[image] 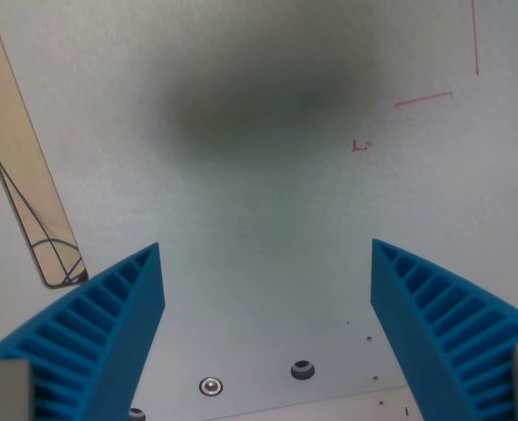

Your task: Rotate around gripper negative y

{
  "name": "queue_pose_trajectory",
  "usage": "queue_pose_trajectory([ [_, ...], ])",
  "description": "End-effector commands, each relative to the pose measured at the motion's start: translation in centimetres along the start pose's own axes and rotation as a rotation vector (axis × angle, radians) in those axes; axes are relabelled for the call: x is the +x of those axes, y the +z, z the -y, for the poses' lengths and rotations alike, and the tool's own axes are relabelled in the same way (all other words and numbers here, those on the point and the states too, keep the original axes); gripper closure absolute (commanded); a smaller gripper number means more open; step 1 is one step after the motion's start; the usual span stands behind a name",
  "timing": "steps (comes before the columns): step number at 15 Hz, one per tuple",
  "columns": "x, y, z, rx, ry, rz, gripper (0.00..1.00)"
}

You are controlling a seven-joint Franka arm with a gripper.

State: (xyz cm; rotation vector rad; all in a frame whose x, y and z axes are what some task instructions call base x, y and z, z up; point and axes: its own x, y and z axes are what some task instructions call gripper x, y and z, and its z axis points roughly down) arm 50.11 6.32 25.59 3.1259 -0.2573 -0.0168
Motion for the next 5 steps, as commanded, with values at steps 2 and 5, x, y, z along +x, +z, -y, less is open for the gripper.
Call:
queue_pose_trajectory([
  [2, 0.02, -0.22, 0.0, 0.001, 0.0, 0.019, 0.0],
  [5, 0.02, -0.22, 0.0, 0.001, 0.0, 0.054, 0.0],
])
